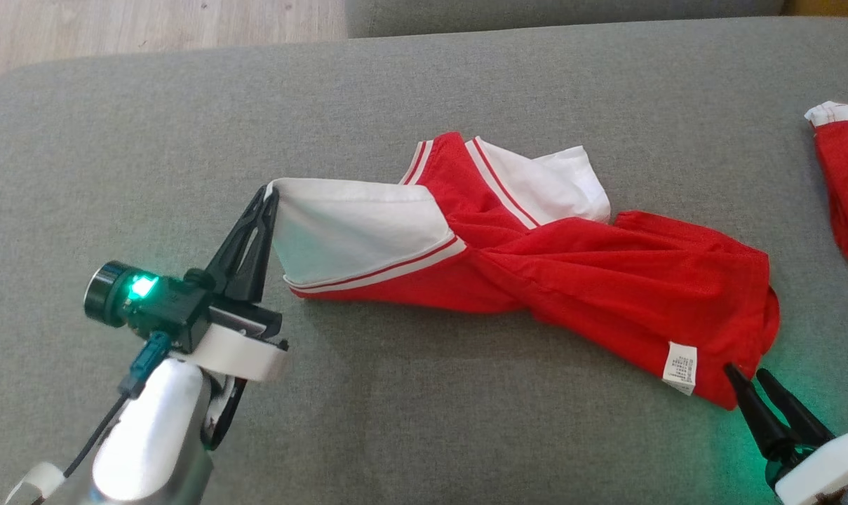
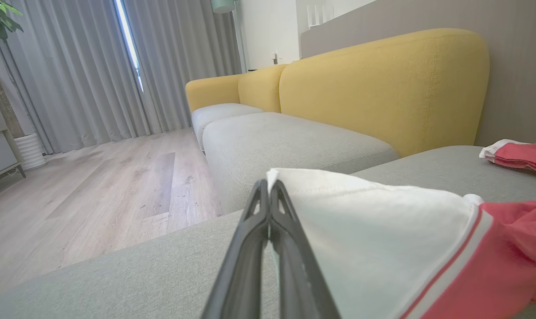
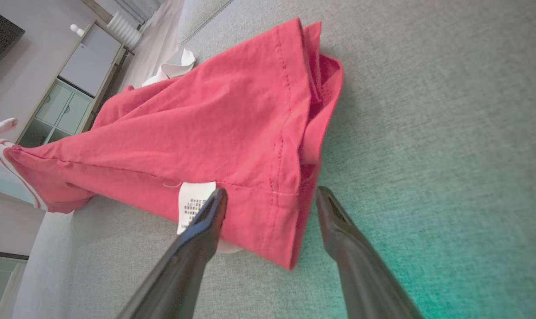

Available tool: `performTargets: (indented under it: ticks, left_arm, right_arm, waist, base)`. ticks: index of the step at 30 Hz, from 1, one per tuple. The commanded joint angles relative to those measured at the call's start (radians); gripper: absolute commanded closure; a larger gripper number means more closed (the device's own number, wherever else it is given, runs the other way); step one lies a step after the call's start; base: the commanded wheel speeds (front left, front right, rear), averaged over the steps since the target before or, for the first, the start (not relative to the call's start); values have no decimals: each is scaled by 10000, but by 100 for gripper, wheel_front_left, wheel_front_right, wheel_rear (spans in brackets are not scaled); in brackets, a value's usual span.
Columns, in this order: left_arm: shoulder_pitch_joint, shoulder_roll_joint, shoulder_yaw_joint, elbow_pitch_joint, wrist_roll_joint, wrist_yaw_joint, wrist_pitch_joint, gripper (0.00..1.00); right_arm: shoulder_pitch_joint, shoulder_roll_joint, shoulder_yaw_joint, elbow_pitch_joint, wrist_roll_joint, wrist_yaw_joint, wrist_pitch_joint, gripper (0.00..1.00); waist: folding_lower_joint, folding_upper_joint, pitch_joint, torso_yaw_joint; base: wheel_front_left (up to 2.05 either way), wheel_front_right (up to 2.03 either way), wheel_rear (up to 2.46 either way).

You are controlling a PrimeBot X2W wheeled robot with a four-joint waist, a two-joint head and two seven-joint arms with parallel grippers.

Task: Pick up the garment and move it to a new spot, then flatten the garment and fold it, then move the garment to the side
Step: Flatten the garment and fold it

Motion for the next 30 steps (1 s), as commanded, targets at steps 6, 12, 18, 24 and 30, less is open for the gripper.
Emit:
performTargets:
  ticks: [6,12,18,24,30]
  left_arm:
    - [-373,57,542,-301,216,-140,-41,100]
    - [-409,-31,603,-247,323,-228,-41,100]
    - [-379,-82,673,-185,402,-291,-41,100]
    - [-347,-110,777,-110,476,-344,-42,100]
    - [-312,-136,837,-43,527,-388,-42,100]
  right_arm:
    - [-111,-152,-105,-33,-227,23,178,0]
    - [-197,-23,-189,37,-280,23,340,4]
    - [-191,39,-252,19,-401,23,293,50]
    - [-136,17,-360,-40,-496,23,250,77]
    - [-95,-19,-387,-264,-557,23,100,100]
  waist:
    - [0,0,66,40]
    - [0,0,86,120]
    - [0,0,73,142]
    - [0,0,11,88]
    - [0,0,-116,16]
  base:
    - [0,0,0]
    - [0,0,0]
    - [0,0,0]
    - [0,0,0]
    - [0,0,0]
